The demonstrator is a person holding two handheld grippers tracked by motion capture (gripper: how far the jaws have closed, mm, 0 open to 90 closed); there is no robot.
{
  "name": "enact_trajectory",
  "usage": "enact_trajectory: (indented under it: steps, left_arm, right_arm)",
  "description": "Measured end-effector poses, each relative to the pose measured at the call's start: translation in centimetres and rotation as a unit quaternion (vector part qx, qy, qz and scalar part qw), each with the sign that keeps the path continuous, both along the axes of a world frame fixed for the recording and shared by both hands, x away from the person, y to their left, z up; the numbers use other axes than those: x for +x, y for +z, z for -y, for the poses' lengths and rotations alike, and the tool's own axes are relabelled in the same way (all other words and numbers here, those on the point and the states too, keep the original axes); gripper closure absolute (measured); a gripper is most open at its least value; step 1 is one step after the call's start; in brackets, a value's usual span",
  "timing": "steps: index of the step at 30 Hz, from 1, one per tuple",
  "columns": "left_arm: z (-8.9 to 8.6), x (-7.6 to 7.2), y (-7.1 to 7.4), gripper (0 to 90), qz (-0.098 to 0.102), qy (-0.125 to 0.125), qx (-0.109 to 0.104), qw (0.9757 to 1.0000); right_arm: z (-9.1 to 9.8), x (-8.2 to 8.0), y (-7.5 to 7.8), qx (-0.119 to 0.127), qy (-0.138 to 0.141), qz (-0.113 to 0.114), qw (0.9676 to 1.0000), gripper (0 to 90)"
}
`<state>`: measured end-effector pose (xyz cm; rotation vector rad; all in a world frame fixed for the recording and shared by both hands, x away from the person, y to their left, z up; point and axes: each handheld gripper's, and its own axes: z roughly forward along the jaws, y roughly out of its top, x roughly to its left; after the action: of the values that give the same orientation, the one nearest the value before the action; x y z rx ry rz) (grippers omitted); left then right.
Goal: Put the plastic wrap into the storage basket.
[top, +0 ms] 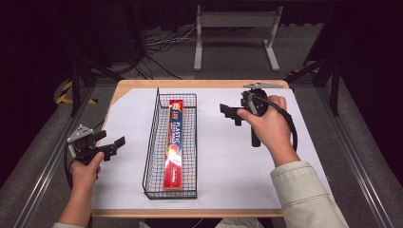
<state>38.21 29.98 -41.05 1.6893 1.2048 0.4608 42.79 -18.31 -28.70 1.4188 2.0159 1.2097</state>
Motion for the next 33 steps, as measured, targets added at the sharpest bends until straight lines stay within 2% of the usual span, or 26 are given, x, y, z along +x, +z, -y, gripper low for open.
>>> enact_trajectory:
  steps: [5,6,9,12,18,21,25,28,33]
  left_arm:
    - [-0.1,-0.4,0.0,11.4,0.001,0.000,0.006,1.0000]
    - [-0.1,-0.5,0.0,11.4,0.000,0.000,0.007,1.0000]
    - [-0.3,-1.1,-0.1,11.3,0.000,-0.001,0.010,1.0000]
    - [-0.6,-1.5,-0.2,11.2,-0.001,-0.001,0.010,0.9999]
    - [-0.9,-2.3,-0.4,11.1,0.000,-0.002,0.014,0.9999]
    - [-0.9,-2.7,-0.6,11.0,-0.001,-0.005,0.016,0.9999]
    - [-0.8,-2.9,-0.8,11.0,-0.002,-0.010,0.019,0.9998]
    - [-0.7,-3.0,-0.9,11.0,0.001,-0.015,0.020,0.9997]
    - [-0.7,-3.1,-1.0,10.9,0.002,-0.021,0.020,0.9996]
  right_arm:
    - [1.5,-0.1,-0.3,-0.009,0.008,0.010,0.9999,18.9]
    - [2.3,-0.1,-0.5,-0.011,0.014,0.020,0.9996,18.3]
    - [3.1,-0.2,-1.0,-0.018,0.025,0.042,0.9986,17.3]
    - [4.1,-0.4,-1.8,-0.011,0.040,0.055,0.9976,17.3]
    - [6.1,-0.8,-3.4,0.003,0.051,0.066,0.9965,17.3]
    - [6.9,-0.9,-4.2,-0.009,0.051,0.076,0.9957,17.3]
    - [7.8,-1.1,-5.3,-0.007,0.055,0.073,0.9958,17.3]
    - [8.7,-1.5,-6.4,-0.014,0.062,0.072,0.9954,17.3]
    - [10.0,-2.3,-8.2,-0.001,0.068,0.070,0.9952,16.8]
